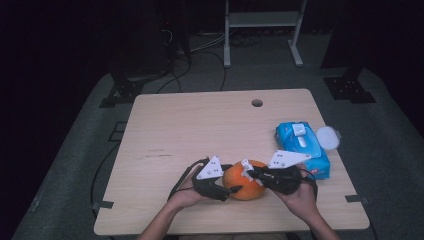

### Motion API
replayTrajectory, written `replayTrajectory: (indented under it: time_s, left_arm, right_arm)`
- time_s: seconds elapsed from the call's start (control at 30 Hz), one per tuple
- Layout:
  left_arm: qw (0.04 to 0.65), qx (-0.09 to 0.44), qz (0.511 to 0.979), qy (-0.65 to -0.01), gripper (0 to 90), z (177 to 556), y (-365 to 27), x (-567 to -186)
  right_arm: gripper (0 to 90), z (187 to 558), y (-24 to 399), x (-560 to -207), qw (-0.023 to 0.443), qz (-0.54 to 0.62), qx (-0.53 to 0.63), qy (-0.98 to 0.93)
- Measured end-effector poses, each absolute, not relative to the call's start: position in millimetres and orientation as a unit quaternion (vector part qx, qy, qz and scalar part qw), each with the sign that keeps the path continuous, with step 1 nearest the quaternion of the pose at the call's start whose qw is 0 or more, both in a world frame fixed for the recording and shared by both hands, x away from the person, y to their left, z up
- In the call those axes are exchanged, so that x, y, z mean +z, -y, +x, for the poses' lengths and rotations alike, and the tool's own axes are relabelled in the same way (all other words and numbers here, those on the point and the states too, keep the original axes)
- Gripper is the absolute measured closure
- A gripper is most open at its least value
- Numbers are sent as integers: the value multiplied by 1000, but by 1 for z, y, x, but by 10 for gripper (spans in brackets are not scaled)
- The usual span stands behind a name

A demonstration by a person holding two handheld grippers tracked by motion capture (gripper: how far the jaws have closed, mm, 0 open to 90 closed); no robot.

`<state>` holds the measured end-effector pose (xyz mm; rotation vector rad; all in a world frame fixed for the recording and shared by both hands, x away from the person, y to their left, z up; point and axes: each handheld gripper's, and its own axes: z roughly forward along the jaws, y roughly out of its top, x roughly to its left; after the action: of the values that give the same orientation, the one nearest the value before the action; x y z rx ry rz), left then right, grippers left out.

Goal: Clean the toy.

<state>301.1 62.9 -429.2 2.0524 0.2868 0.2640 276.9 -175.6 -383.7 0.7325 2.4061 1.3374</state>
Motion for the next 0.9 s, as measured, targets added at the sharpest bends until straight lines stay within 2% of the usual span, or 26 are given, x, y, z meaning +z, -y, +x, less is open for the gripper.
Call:
replayTrajectory:
  time_s: [0.2,0.47,0.57,0.63,0.73,0.77,0.9]
  left_arm:
    - [488,116,858,-110,276,297,-59,-428]
    - [501,84,849,-147,288,312,-78,-436]
    - [502,93,847,-149,188,312,-74,-432]
    - [512,105,842,-135,159,308,-72,-429]
    - [496,128,851,-120,213,303,-69,-429]
    - [496,124,851,-123,250,304,-70,-430]
    - [501,110,846,-147,278,309,-77,-431]
  right_arm:
    - [826,265,146,-387,142,209,455,-854]
    - [824,281,185,-388,144,257,463,-836]
    - [824,284,187,-391,141,269,465,-832]
    - [822,284,182,-393,147,265,462,-833]
    - [819,283,172,-393,147,255,461,-837]
    - [819,281,171,-394,149,251,458,-840]
    - [820,283,178,-391,152,250,455,-841]
